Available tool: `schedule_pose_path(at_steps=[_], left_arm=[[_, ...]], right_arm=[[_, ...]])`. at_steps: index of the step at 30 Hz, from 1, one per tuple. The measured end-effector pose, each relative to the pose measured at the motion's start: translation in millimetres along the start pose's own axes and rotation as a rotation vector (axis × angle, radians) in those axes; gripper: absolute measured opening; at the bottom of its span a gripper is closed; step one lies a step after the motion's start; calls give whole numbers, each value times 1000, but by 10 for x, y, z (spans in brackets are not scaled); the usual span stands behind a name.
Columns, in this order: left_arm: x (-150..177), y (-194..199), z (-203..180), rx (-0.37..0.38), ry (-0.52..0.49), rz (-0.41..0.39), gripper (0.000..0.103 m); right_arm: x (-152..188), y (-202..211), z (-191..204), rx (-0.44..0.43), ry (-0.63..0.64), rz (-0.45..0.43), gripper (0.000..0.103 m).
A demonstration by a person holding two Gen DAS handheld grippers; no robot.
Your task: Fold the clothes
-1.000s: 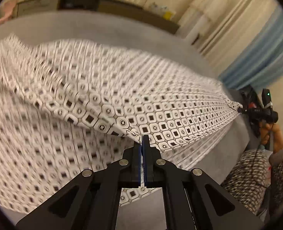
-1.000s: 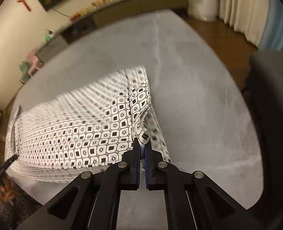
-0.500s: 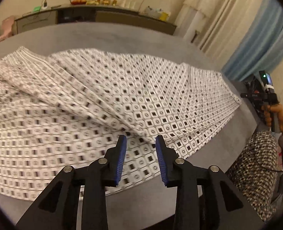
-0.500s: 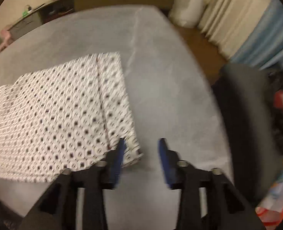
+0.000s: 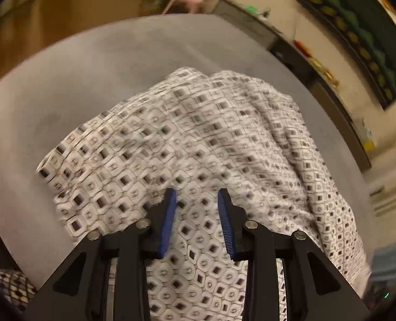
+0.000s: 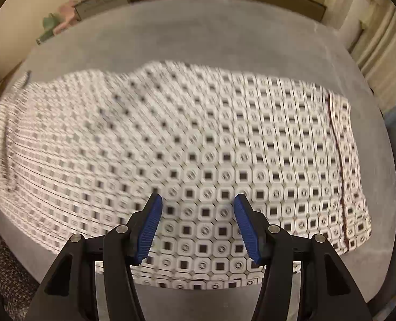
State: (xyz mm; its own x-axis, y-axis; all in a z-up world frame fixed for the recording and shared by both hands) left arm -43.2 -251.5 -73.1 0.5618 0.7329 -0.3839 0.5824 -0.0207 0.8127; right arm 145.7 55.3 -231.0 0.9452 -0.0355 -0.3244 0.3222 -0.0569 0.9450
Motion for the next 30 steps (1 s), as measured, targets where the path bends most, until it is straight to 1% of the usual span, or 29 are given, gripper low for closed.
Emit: schedule_pose_path(at_steps=[1,4,5,7,8,9,11,12,14,15,16,17,18,19,22,25,26,28,29,30], left_arm=[[-9,9,32,-17,-9,-11,26],[76,-16,-2,-92,-60,-24,28],[81,0,-11,-96,-51,-20,29],[-16,53,-25,-51,-18,-30,30],[-81,71,-55,-26,-16,-35,33],[-177,64,-91,4,-29,-32,35],[-257,-22,-162,11,-50,-29,35],[-306,-69,-104,12,-36,-22,35],[-276,-182,1,19,-12,19,35],[-245,-254,88,20,5,50,32],[-234,-233,135,39,7,28,33],[-228,-214,167,32,-1,26,33],[-245,-205,194,34,-7,25,33],[-241,-199,232,49,-15,22,33],[-255,-169,290,79,-39,18,33],[-275,-109,268,112,-43,23,33],[-299,-94,294,131,-33,27,33],[-355,-52,366,172,-7,35,34],[-364,-12,397,193,8,39,36],[-398,-31,424,219,28,46,37]], right_arm=[[11,-9,-16,26,5,7,58],[-25,-29,-51,46,-11,58,58],[-73,-25,-22,88,5,80,58],[-269,69,126,178,38,75,58],[-426,166,285,152,48,36,58],[-628,276,530,91,65,-10,58],[-1045,466,1072,-19,118,-91,58],[-1266,536,1400,-67,160,-122,58],[-1655,667,2114,-167,249,-166,64],[-1868,660,2460,-221,285,-180,66],[-2043,632,2799,-272,315,-190,69],[-2243,525,3113,-300,340,-195,70],[-2402,420,3393,-309,363,-194,70],[-2563,313,3664,-317,384,-193,70],[-3088,-166,4320,-324,413,-167,70],[-3366,-596,4762,-313,438,-131,70],[-3351,-680,4784,-305,440,-118,70],[-3436,-847,4858,-283,442,-100,70],[-3465,-930,4905,-278,445,-98,62],[-3476,-968,4950,-270,457,-116,58]])
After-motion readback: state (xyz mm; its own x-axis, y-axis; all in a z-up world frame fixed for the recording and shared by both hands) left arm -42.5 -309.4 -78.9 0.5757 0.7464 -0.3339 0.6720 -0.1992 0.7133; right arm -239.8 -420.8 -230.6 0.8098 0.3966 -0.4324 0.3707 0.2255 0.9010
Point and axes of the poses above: each gripper's, at about its wrist camera, not at the fingertips, and y roughly against the way its jaws point, z to its left, x to its underside, the point moved 4 cm from there along -y, roughly the way its jaws point, and after that the axes turned 6 degrees about y, right-handed, at the moved point
